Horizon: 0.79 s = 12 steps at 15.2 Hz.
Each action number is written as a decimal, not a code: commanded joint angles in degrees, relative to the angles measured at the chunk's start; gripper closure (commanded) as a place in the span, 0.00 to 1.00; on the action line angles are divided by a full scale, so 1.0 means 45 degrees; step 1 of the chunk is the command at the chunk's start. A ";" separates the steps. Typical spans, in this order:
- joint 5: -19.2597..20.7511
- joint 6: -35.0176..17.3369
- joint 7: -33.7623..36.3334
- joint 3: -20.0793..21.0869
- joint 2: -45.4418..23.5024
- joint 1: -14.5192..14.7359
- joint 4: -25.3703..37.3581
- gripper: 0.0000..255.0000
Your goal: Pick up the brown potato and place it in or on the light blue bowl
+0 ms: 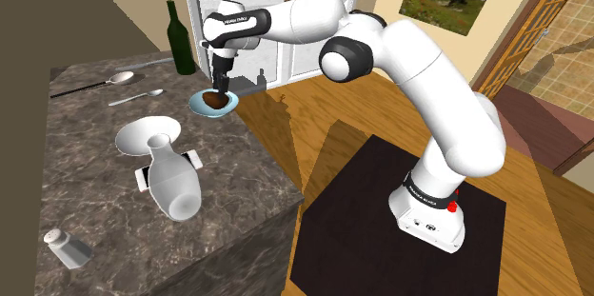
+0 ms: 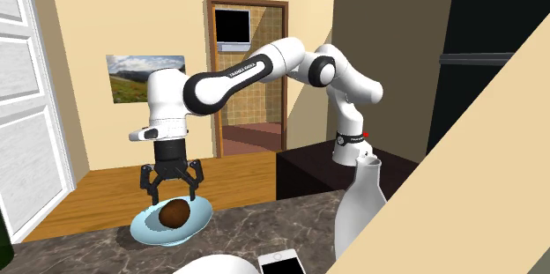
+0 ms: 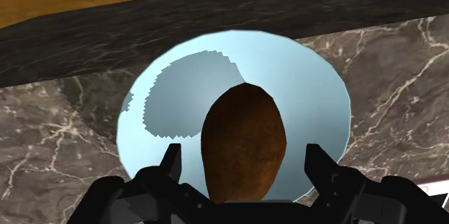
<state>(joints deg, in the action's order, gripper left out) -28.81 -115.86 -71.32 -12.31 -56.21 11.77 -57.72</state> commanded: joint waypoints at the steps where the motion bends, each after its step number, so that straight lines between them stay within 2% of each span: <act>1: 0.0039 0.0215 0.0004 -0.0046 0.0264 -0.0034 -0.0062 0.00; 4: 0.0152 0.0884 0.0044 -0.0167 0.0907 -0.0151 -0.0062 0.00; 12: 0.0154 0.0884 0.0045 -0.0165 0.0907 -0.0152 -0.0062 0.00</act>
